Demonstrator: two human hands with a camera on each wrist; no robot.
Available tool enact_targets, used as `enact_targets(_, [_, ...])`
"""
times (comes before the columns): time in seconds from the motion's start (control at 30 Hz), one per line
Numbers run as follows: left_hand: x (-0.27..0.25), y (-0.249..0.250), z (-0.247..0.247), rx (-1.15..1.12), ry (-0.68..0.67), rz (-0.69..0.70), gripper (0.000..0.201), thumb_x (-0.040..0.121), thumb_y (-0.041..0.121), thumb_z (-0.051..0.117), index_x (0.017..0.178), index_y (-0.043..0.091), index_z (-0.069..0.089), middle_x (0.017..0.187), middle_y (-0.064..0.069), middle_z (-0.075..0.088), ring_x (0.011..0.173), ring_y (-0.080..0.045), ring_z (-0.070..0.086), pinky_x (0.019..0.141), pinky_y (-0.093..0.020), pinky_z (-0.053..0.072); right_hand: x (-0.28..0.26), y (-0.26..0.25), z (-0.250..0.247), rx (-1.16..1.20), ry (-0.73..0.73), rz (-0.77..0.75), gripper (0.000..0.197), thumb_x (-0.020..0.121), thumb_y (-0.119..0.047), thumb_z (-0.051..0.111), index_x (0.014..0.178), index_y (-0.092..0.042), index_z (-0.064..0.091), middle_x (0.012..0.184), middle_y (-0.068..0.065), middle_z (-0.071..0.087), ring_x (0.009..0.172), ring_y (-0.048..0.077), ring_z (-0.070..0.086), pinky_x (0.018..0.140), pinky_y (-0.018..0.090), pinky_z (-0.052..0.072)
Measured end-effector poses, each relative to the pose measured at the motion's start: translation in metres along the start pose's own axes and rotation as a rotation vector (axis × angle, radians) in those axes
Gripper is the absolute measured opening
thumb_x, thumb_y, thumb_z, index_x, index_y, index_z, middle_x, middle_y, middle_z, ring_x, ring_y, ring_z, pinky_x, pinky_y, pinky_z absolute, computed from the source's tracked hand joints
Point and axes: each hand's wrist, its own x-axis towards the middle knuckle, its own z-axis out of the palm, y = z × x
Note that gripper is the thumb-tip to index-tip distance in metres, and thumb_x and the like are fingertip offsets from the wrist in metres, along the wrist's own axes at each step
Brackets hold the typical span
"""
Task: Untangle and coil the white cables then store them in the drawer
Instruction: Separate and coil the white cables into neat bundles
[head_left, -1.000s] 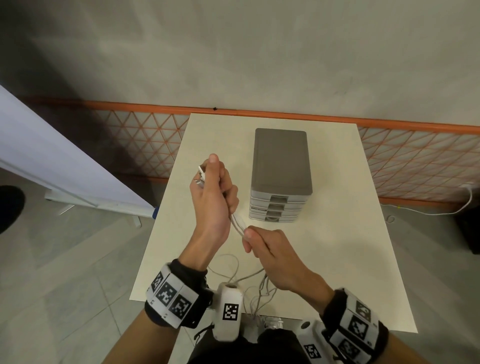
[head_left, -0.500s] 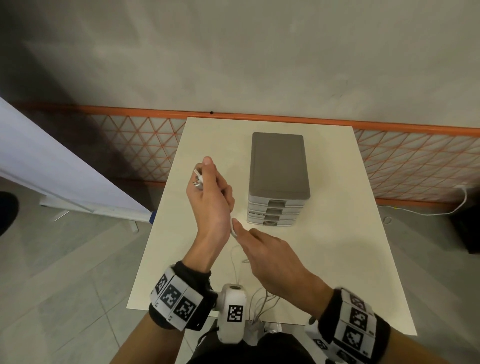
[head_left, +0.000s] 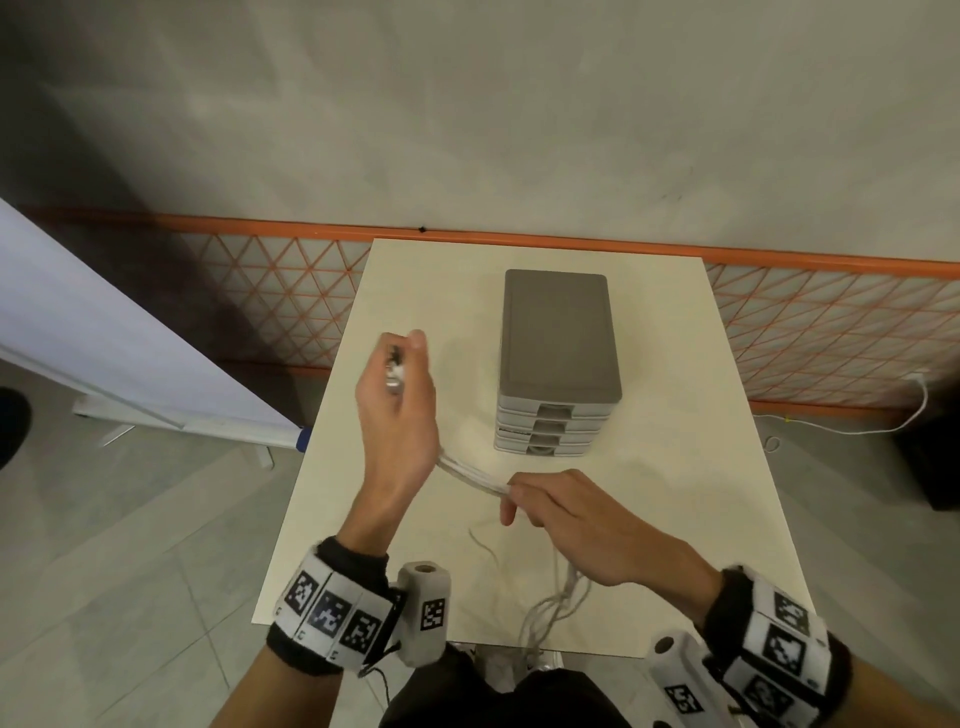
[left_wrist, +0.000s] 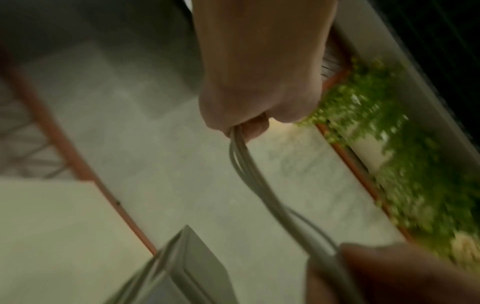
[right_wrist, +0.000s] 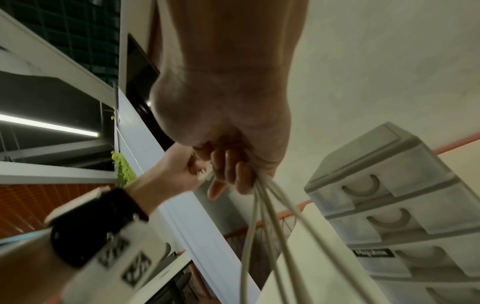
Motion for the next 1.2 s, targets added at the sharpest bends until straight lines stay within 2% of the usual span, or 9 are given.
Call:
enact_targets(0.13, [-0.012, 0.001, -0.008, 0.312, -0.414, 0.129, 0.029, 0.094, 0.04, 0.059, 0.076, 0.025, 0.042, 0.059, 0.01, 0.041, 0.053, -0.01, 0.031, 0.049, -0.033, 0.03, 0.005, -0.015, -0.019, -0.062, -0.016, 0.05, 0.04, 0.104, -0.026, 0.038, 0.082, -0.019, 0.07, 0.065, 0.018, 0.052, 0.058, 0.028, 0.046, 0.061, 0.043, 0.04])
enact_targets(0.27, [-0.02, 0.009, -0.012, 0.419, -0.702, 0.071, 0.048, 0.076, 0.026, 0.085, 0.087, 0.034, 0.039, 0.057, 0.002, 0.039, 0.049, -0.011, 0.028, 0.046, -0.029, 0.027, 0.01, -0.024, -0.032, 0.012, -0.078, 0.12, 0.028, 0.1, -0.015, 0.04, 0.088, -0.016, 0.066, 0.059, -0.005, 0.045, 0.049, 0.005, 0.039, 0.048, 0.023, 0.032])
enact_targets(0.4, [-0.014, 0.02, -0.015, 0.502, -0.834, 0.051, 0.063, 0.062, 0.022, 0.088, 0.097, 0.035, 0.038, 0.064, -0.001, 0.04, 0.054, -0.01, 0.029, 0.049, -0.037, 0.03, 0.01, -0.026, -0.03, 0.417, -0.116, 0.296, 0.025, 0.098, -0.018, 0.037, 0.106, -0.016, 0.06, 0.059, -0.004, 0.04, 0.049, 0.009, 0.027, 0.045, 0.021, 0.021])
enact_targets(0.53, [-0.024, 0.016, -0.004, 0.698, -0.942, 0.11, 0.067, 0.063, 0.031, 0.088, 0.102, 0.032, 0.033, 0.074, 0.013, 0.05, 0.061, -0.004, 0.046, 0.052, -0.019, 0.035, 0.012, -0.03, -0.033, 0.643, -0.174, 0.261, 0.031, 0.099, -0.031, 0.023, 0.101, -0.014, 0.049, 0.057, -0.001, 0.033, 0.048, 0.009, 0.019, 0.045, 0.023, 0.014])
enact_targets(0.73, [-0.041, 0.005, 0.004, 1.001, -0.96, 0.314, 0.036, 0.094, 0.01, 0.05, 0.111, 0.029, 0.026, 0.115, 0.002, 0.051, 0.074, -0.027, 0.056, 0.061, -0.043, 0.048, 0.011, -0.03, -0.031, 0.584, -0.131, 0.297, 0.068, 0.088, -0.078, 0.021, 0.096, -0.017, 0.05, 0.061, 0.001, 0.041, 0.051, 0.011, 0.025, 0.045, 0.025, 0.015])
enact_targets(0.87, [-0.05, -0.001, 0.011, 1.085, -0.963, 0.376, 0.054, 0.095, 0.001, 0.042, 0.143, 0.017, 0.023, 0.129, 0.001, 0.044, 0.068, -0.011, 0.038, 0.053, -0.022, 0.032, 0.013, -0.028, -0.016, 0.287, 0.176, 0.29, 0.068, 0.098, -0.064, 0.023, 0.094, -0.007, 0.06, 0.076, 0.011, 0.067, 0.061, 0.013, 0.06, 0.058, 0.025, 0.053])
enact_targets(1.0, [-0.047, -0.007, 0.017, 1.217, -1.003, 0.426, 0.053, 0.088, -0.006, 0.041, 0.139, 0.009, 0.034, 0.117, -0.004, 0.049, 0.086, -0.016, 0.032, 0.073, -0.028, 0.031, 0.015, -0.026, -0.008, 0.052, 0.405, 0.113, 0.063, 0.105, -0.045, 0.026, 0.07, -0.002, 0.055, 0.057, 0.008, 0.059, 0.049, 0.009, 0.053, 0.055, 0.022, 0.044])
enact_targets(1.1, [-0.043, -0.009, 0.021, 1.04, -1.019, 0.203, 0.055, 0.096, -0.002, 0.037, 0.146, 0.014, 0.023, 0.096, -0.001, 0.053, 0.078, -0.019, 0.049, 0.071, -0.035, 0.046, 0.021, -0.017, -0.011, 0.023, 0.481, 0.037, 0.041, 0.107, -0.027, 0.033, 0.088, 0.0, 0.057, 0.069, 0.013, 0.062, 0.061, 0.025, 0.059, 0.06, 0.038, 0.049])
enact_targets(1.2, [-0.04, -0.015, 0.023, 0.906, -0.998, 0.071, 0.045, 0.101, 0.007, 0.034, 0.142, 0.022, 0.022, 0.08, -0.004, 0.055, 0.067, -0.021, 0.052, 0.07, -0.045, 0.055, 0.024, -0.009, -0.022, 0.037, 0.267, 0.147, 0.022, 0.09, 0.001, 0.058, 0.112, 0.004, 0.055, 0.069, 0.015, 0.061, 0.048, 0.028, 0.053, 0.042, 0.036, 0.045])
